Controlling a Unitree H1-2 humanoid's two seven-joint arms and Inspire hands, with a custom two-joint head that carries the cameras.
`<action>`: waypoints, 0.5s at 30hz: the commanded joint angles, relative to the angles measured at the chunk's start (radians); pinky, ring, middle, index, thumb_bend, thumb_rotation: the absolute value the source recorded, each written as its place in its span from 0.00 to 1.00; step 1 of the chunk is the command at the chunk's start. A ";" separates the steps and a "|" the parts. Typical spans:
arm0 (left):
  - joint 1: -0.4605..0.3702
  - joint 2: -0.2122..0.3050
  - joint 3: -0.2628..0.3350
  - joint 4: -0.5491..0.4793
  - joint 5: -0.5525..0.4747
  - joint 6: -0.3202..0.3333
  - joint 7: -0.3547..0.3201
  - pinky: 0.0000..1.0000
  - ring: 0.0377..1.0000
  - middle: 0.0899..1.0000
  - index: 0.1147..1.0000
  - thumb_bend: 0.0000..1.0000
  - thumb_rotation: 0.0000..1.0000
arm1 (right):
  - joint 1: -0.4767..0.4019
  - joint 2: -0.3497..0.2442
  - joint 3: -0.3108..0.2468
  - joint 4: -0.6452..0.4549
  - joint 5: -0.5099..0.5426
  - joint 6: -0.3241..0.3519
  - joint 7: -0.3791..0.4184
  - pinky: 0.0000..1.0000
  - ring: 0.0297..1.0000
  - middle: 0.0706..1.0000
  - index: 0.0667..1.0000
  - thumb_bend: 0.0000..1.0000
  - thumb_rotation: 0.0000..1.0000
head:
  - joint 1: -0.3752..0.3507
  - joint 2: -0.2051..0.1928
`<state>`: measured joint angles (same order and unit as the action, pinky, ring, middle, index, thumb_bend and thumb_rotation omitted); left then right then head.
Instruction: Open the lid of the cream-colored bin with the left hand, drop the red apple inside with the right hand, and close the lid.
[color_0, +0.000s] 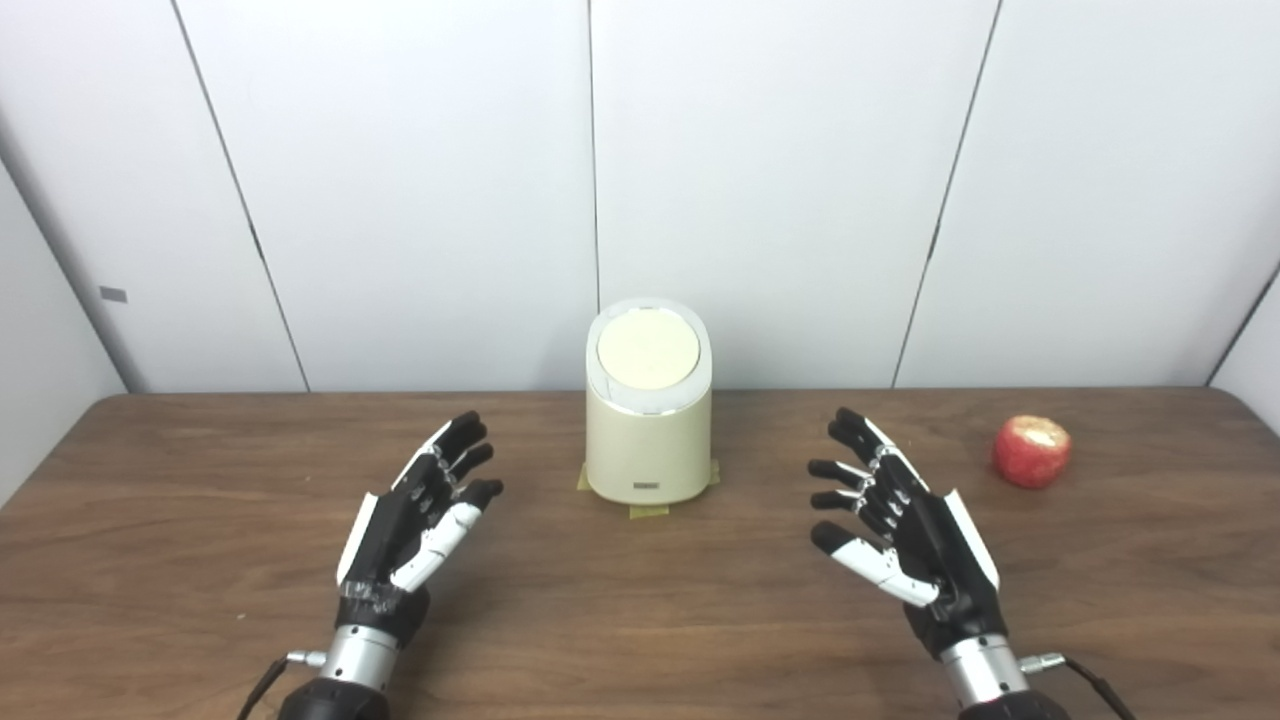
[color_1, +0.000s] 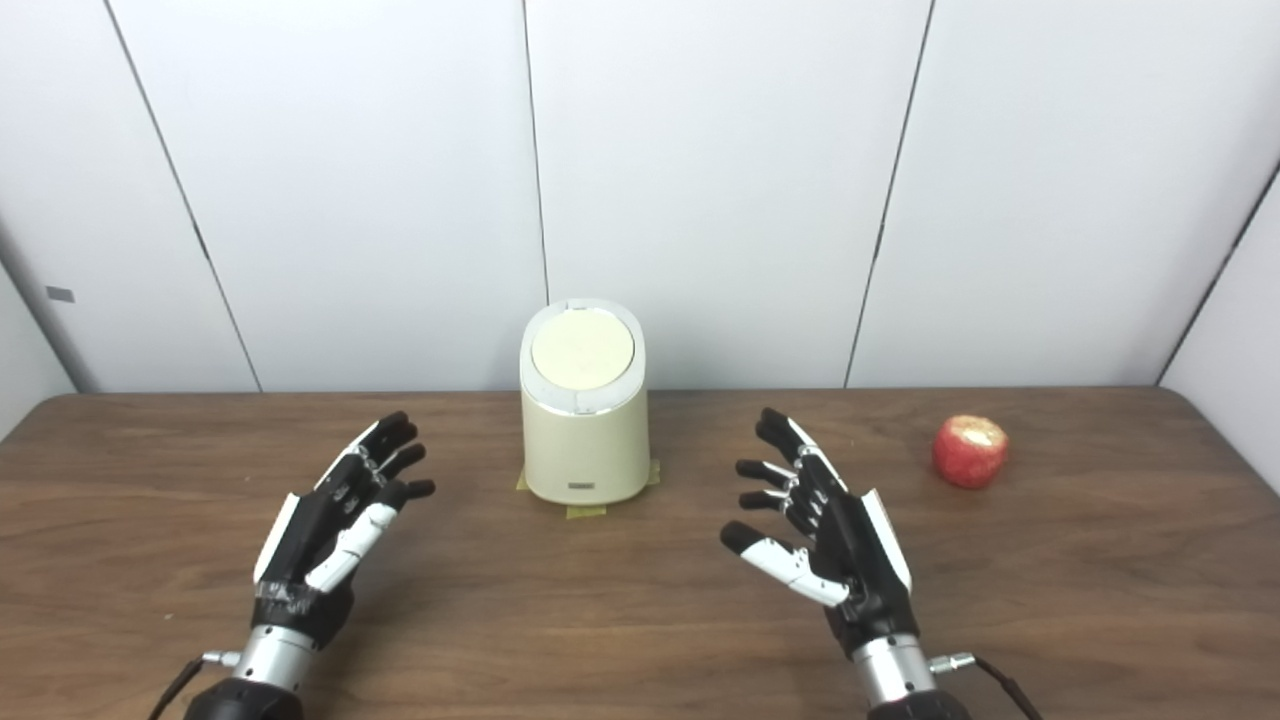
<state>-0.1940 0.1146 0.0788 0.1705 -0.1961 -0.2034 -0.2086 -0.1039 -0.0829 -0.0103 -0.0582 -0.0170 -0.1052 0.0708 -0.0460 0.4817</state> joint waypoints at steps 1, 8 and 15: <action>0.001 -0.006 -0.007 0.012 -0.009 -0.017 -0.005 0.76 0.89 0.90 0.89 0.70 0.45 | -0.033 -0.004 -0.002 -0.021 0.001 -0.026 -0.005 0.65 0.77 0.89 0.89 0.81 0.49 | -0.001 0.000; 0.001 -0.005 -0.008 0.014 -0.021 -0.014 -0.016 0.77 0.90 0.90 0.89 0.72 0.46 | -0.033 -0.005 -0.001 -0.020 0.007 -0.023 0.000 0.66 0.77 0.90 0.89 0.81 0.48 | -0.002 -0.001; -0.008 -0.004 -0.006 0.004 0.003 -0.017 0.004 0.78 0.89 0.90 0.89 0.73 0.46 | -0.038 -0.008 -0.002 -0.012 0.004 -0.028 0.000 0.66 0.77 0.89 0.89 0.80 0.48 | 0.000 -0.004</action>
<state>-0.1944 0.1156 0.0787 0.1704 -0.1990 -0.2034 -0.2102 -0.1043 -0.0837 -0.0103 -0.0566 -0.0185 -0.1054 0.0714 -0.0445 0.4771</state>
